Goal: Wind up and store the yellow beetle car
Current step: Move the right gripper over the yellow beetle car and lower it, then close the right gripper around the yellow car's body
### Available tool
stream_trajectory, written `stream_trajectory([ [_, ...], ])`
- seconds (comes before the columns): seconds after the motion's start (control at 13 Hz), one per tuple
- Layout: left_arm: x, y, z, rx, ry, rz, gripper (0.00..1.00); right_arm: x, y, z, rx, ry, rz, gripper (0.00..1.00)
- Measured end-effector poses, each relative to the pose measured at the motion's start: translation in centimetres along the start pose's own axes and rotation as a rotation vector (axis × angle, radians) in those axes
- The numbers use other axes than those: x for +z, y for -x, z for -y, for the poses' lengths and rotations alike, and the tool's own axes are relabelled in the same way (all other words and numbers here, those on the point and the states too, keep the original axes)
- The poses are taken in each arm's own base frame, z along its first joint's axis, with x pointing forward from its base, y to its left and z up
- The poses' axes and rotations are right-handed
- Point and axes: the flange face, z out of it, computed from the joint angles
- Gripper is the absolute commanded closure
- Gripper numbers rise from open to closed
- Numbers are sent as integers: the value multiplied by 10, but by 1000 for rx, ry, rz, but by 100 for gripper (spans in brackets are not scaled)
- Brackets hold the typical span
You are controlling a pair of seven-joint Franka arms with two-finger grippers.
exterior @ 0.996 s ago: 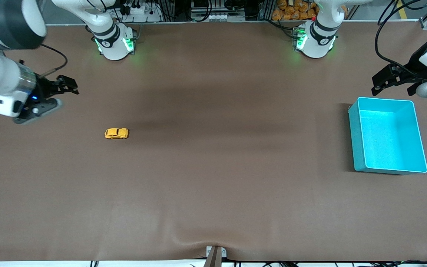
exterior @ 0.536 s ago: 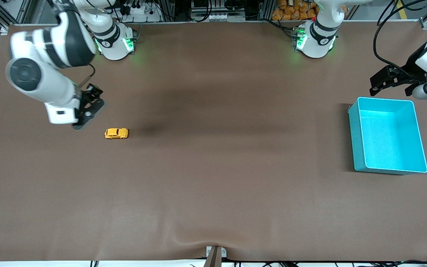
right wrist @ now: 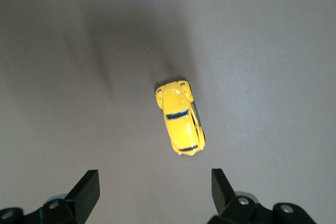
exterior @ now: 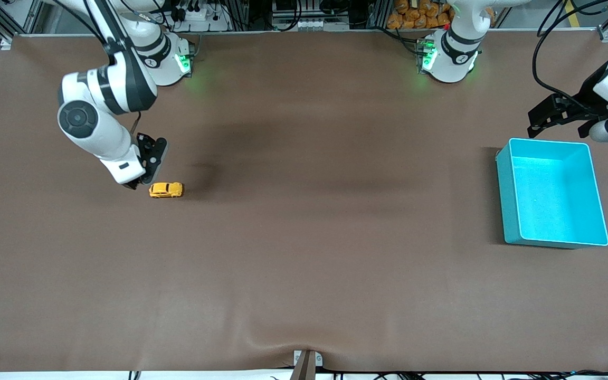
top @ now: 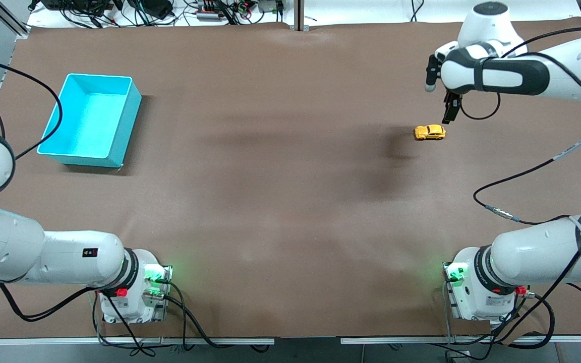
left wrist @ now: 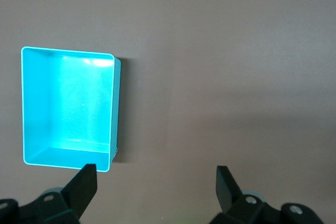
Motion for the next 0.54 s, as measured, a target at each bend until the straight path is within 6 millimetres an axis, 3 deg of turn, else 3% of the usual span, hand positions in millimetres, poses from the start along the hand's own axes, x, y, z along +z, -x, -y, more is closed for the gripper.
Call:
stream_trajectory([
  [0.23,0,0,0,0,0,-1,0,32,-5,-8,-78,10,4,21],
  [0.46,0,0,0,-1,0,-3,0,48,-10,-13,-146,46,42,25],
  [0.54,0,0,0,-1,0,-3,0,52,-11,-13,-151,44,43,30],
])
